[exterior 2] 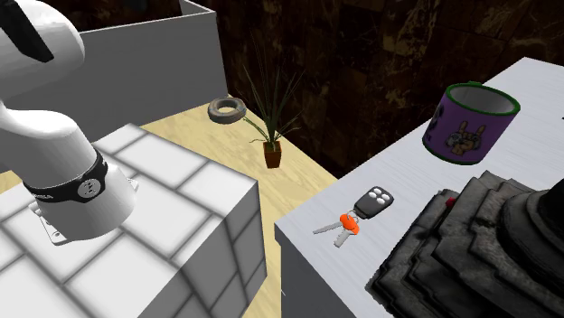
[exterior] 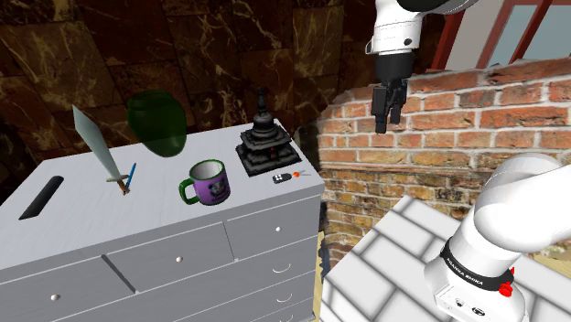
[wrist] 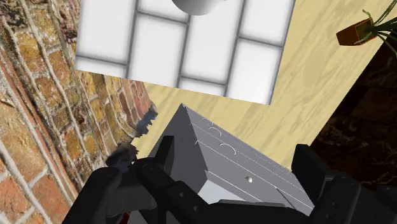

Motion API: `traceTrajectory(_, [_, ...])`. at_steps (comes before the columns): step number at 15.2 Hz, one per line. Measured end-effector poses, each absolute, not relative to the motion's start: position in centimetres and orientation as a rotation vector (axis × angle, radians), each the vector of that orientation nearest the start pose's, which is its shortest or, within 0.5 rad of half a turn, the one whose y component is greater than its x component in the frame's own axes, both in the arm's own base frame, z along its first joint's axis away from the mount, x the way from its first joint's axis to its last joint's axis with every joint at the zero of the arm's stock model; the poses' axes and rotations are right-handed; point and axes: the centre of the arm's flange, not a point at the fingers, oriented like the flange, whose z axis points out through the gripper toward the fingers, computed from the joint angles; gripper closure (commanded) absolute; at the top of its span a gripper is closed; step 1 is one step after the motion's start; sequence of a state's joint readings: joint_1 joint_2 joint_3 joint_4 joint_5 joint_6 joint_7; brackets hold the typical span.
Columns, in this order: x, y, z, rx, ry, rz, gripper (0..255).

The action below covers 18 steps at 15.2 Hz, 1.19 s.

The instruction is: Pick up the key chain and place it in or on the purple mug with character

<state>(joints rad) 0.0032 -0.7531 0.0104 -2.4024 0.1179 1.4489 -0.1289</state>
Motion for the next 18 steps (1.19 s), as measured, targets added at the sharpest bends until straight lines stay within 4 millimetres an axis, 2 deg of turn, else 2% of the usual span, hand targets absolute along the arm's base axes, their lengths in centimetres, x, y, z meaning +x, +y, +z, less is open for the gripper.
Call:
traceTrajectory(2, [30.2,1.9,54.6,-2.999,-0.235,0.286,0])
traceTrajectory(5, [32.1,2.4,52.4,-3.002,-0.355,0.246,0])
traceTrajectory(12, [37.8,4.3,46.9,-2.986,-0.691,0.127,0])
traceTrajectory(18, [42.7,7.4,42.2,-2.939,-0.981,0.021,0])
